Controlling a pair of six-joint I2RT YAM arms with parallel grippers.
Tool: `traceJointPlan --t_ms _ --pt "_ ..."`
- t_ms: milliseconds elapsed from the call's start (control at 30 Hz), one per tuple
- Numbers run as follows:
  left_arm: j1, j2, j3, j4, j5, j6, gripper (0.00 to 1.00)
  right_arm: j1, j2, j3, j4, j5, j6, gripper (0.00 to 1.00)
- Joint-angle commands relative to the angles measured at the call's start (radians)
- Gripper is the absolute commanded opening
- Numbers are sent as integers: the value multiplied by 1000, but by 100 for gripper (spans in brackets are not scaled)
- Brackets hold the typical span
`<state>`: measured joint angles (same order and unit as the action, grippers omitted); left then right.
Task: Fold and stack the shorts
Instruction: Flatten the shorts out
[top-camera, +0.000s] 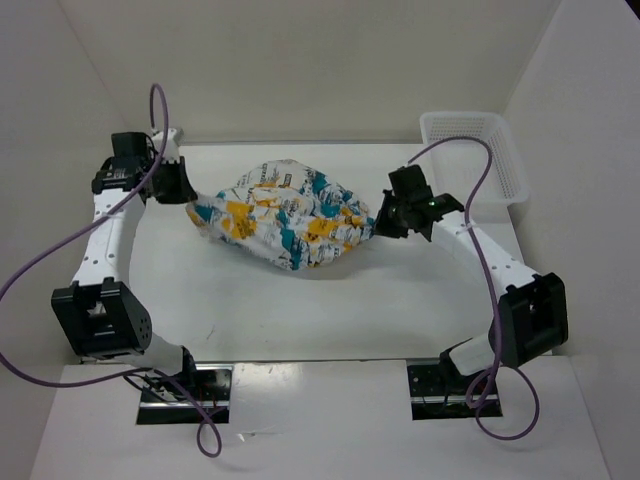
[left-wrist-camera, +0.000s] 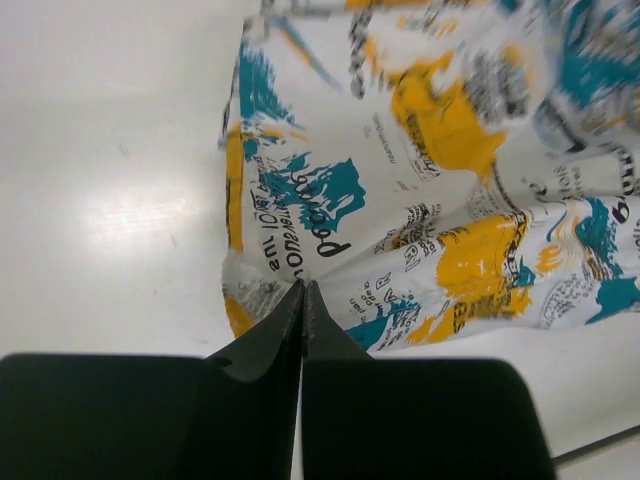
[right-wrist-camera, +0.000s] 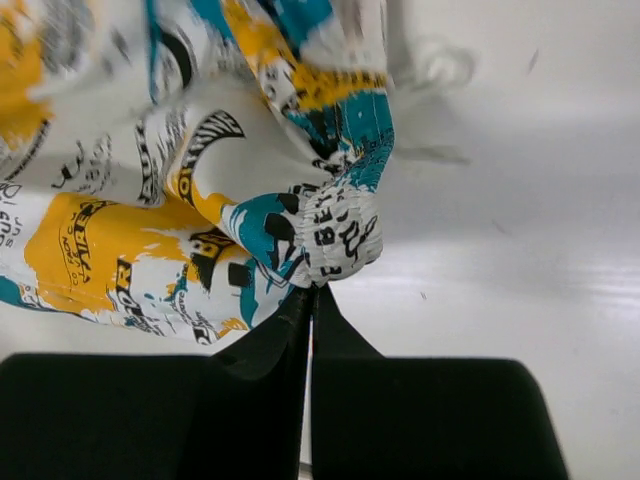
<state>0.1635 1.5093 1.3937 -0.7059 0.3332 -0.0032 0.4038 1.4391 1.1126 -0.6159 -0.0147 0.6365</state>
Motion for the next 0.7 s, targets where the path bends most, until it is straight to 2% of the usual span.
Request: traceJointPlan --t_ms 0,133,233,333,433,667 --pt "44 -40 117 -6 137 3 0 -45 -39 150 -27 28 -63 0" --pt "84 -40 230 91 230 3 0 -80 9 278 -36 5 -100 0" --pt "108 -9 303 163 288 3 0 -109 49 430 -71 -5 -110 0" --pt "108 9 438 181 316 3 0 -122 72 661 -145 7 -152 0" --pt "139 -14 519 207 339 3 0 -122 46 775 -212 24 -176 0" --pt "188 -124 559 345 371 3 0 -122 -129 845 -301 13 -202 0"
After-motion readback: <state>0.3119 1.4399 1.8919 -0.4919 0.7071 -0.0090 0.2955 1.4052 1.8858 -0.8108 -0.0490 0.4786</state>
